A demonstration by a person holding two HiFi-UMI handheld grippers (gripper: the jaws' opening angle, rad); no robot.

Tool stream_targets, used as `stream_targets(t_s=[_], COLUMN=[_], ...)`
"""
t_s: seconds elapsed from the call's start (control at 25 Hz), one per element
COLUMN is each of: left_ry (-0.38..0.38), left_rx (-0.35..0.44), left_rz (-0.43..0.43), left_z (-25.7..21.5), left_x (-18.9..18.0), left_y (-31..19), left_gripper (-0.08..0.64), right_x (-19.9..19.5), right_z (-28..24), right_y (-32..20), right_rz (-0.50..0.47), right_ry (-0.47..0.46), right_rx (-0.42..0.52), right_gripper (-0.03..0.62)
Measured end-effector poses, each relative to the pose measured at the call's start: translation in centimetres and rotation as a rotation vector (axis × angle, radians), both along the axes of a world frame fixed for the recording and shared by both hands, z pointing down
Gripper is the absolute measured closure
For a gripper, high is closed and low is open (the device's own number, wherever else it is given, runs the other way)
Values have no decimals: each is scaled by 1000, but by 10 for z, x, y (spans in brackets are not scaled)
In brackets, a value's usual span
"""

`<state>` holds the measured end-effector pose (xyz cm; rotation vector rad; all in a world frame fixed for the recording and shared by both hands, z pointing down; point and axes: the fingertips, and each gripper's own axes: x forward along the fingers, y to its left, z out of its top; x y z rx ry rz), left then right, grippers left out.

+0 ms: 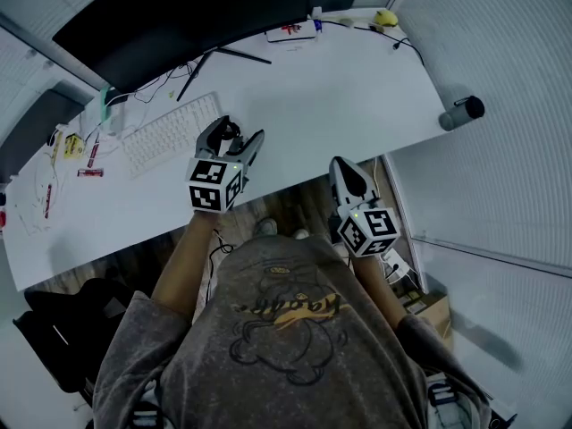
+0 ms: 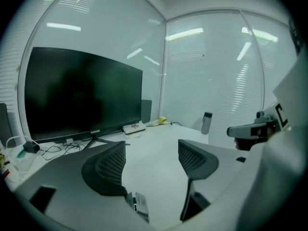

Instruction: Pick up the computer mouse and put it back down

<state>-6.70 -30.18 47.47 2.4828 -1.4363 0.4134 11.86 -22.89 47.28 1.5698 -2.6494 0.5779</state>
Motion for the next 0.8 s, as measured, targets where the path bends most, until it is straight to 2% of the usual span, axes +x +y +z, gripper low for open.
stream_targets(t_s=[0.16, 0.32, 0.52, 0.6, 0.76, 0.8], left_ry=[60, 138, 138, 139, 144, 143], left_rx=[70, 102, 117, 128, 146, 143], left_rz=[26, 22, 44, 28, 7, 4], left_z=[-38, -57, -55, -56, -57, -55], left_x=[9, 11, 12, 9, 7, 7], left_y=[19, 39, 52, 55, 63, 64], left_gripper=[230, 230, 239, 358, 503, 518], right_x=[4, 11, 16, 17, 16, 16], right_z=[-12, -19, -25, -28, -30, -30], right_y=[2, 4, 7, 8, 13, 14], right_rz=[22, 51, 81, 87, 90, 90], right_ry=[15, 30, 49, 62, 72, 72], right_rx=[29, 49, 73, 86, 98, 99], right_gripper=[584, 584, 584, 584, 584, 584])
